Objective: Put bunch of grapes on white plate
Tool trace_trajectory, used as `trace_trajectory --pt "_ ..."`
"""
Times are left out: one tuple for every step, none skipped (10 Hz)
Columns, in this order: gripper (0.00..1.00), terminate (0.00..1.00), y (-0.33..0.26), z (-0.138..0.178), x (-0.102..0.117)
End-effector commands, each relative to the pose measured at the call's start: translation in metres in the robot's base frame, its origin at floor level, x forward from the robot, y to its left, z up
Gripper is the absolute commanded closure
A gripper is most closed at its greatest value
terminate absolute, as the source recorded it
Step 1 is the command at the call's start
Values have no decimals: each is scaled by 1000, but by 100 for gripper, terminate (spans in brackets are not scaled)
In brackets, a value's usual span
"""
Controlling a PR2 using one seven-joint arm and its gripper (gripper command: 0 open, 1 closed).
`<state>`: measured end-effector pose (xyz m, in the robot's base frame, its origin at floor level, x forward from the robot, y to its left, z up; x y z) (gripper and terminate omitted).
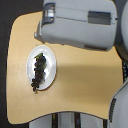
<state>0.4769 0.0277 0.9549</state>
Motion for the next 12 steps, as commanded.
trace_trajectory --pt "0 0 -155 19 4" --pt "0 0 -186 19 12" --pt "0 0 -198 18 17" --pt "0 0 -215 17 24" --pt "0 0 -232 15 32" --pt "0 0 -256 12 38" --pt "0 0 -267 11 39" --pt "0 0 -284 9 40" --pt "0 0 -295 7 43" --pt "0 0 -304 5 48" --pt "0 0 -311 4 49" --pt "0 100 -318 1 48"
